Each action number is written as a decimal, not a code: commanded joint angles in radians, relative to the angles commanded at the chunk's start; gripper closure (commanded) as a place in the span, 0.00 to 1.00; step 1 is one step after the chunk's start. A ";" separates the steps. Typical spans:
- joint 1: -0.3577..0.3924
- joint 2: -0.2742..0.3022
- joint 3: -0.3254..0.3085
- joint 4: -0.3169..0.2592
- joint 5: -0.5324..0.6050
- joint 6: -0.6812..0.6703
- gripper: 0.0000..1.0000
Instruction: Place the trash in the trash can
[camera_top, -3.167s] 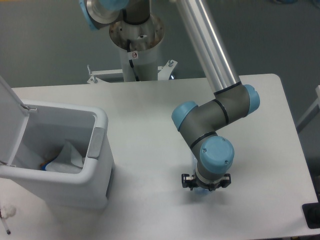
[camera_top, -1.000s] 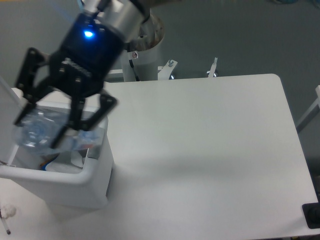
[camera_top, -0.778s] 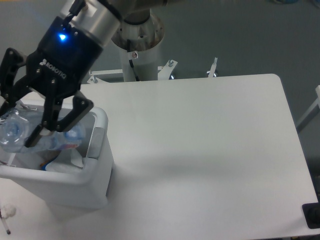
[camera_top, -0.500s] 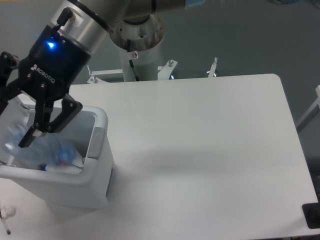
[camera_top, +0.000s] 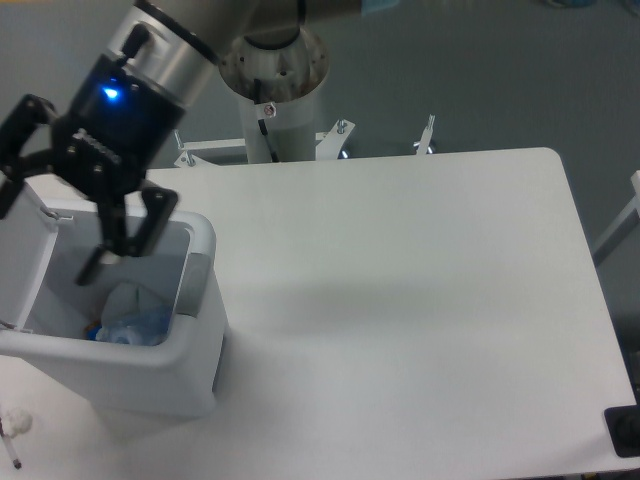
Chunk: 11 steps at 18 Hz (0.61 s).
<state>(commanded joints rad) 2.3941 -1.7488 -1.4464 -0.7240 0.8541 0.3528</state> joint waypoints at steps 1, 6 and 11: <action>0.043 0.000 -0.018 0.002 0.020 0.011 0.00; 0.268 0.003 -0.139 0.000 0.063 0.189 0.00; 0.427 -0.009 -0.216 -0.003 0.256 0.382 0.00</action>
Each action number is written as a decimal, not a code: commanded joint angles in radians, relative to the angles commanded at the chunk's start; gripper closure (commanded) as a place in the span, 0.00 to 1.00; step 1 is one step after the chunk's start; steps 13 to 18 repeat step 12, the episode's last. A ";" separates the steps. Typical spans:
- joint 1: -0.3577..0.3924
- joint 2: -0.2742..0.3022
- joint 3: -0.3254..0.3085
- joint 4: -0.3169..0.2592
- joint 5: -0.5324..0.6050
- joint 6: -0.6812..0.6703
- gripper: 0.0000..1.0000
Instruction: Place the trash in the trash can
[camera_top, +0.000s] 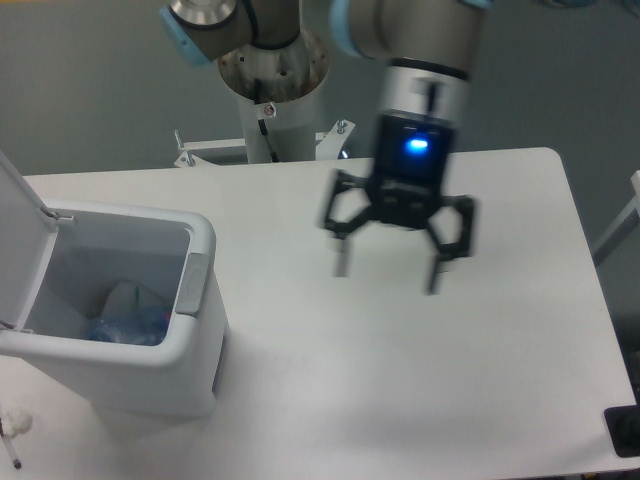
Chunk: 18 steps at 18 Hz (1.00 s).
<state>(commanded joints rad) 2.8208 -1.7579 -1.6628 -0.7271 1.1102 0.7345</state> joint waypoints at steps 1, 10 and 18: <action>0.011 -0.002 -0.005 0.000 0.032 0.009 0.00; -0.009 -0.055 -0.045 -0.086 0.400 0.342 0.00; -0.032 -0.060 -0.048 -0.094 0.430 0.352 0.00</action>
